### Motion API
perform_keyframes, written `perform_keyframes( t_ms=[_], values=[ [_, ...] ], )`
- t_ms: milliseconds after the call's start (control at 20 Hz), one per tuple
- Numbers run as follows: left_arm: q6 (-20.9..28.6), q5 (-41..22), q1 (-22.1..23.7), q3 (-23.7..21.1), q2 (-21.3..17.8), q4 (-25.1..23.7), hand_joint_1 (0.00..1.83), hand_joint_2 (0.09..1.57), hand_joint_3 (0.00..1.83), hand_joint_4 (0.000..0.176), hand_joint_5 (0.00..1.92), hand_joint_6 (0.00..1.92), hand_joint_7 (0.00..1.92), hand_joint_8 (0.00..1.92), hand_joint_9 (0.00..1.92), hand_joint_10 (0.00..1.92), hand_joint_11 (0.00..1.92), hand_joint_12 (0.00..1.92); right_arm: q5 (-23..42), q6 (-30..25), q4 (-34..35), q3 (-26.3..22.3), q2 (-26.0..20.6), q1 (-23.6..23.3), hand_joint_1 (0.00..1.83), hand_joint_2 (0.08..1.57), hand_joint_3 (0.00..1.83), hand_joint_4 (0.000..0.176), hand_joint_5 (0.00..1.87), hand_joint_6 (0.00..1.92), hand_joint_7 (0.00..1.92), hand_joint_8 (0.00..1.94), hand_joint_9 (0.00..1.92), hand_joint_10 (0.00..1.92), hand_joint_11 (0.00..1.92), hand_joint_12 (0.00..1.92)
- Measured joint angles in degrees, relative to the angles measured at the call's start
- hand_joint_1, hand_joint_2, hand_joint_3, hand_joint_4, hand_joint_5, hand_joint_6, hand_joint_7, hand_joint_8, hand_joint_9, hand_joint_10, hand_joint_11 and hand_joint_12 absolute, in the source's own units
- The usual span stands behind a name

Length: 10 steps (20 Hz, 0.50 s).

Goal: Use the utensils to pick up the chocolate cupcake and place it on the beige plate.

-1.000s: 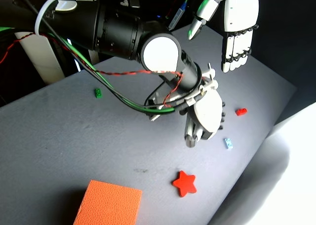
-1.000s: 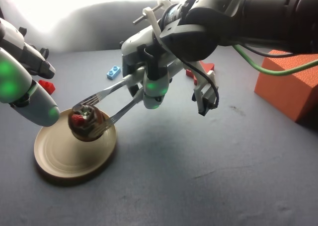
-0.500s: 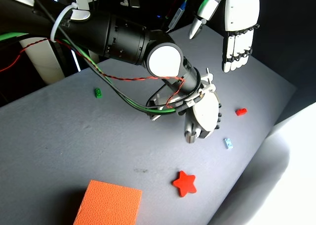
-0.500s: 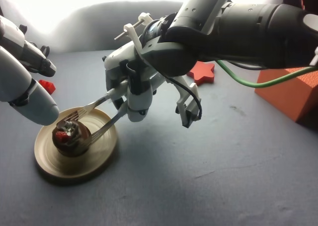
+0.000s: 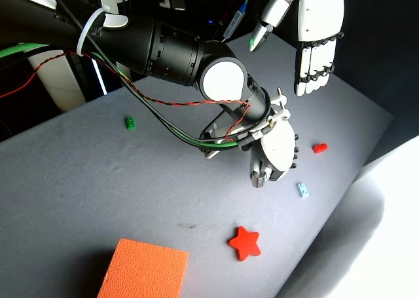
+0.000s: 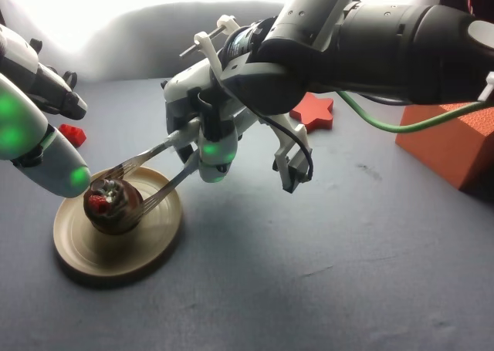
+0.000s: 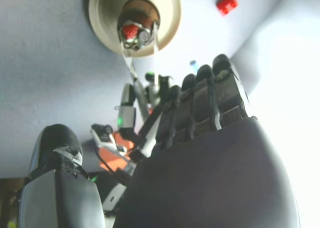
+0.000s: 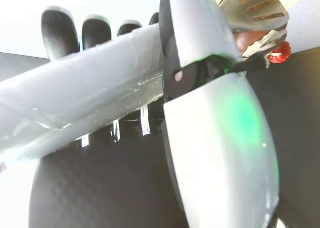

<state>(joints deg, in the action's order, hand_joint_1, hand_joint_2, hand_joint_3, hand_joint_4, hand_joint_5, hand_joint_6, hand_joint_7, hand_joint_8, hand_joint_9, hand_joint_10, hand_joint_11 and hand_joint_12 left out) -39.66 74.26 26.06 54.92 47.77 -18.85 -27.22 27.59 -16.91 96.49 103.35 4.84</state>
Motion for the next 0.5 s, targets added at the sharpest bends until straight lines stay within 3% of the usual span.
perform_keyframes(
  t_ms=[300, 500],
  values=[
    [0.0, -0.04, 0.0, 0.0, 0.24, 0.0, 0.4, 1.0, 0.0, 0.0, 0.0, 0.0, 0.0, 0.0, 0.0, 0.0, 0.0, 0.0, -0.31, -0.28, 0.42, 0.5, 0.11, 0.83, 1.34, 1.23, 0.0, 0.0, 0.83, 1.07, 0.69, 1.48, 0.66, 1.6, 0.63, 1.55],
    [0.0, -0.04, 0.0, 0.0, 0.24, 0.02, 0.4, 1.0, 0.0, 0.0, 0.0, 0.0, 0.0, 0.0, 0.0, 0.0, 0.01, 0.0, -0.79, -0.28, 0.42, 0.5, 0.11, 0.83, 1.33, 1.25, 0.0, 0.0, 0.75, 1.16, 0.63, 1.57, 0.65, 1.62, 0.6, 1.58]
  ],
)
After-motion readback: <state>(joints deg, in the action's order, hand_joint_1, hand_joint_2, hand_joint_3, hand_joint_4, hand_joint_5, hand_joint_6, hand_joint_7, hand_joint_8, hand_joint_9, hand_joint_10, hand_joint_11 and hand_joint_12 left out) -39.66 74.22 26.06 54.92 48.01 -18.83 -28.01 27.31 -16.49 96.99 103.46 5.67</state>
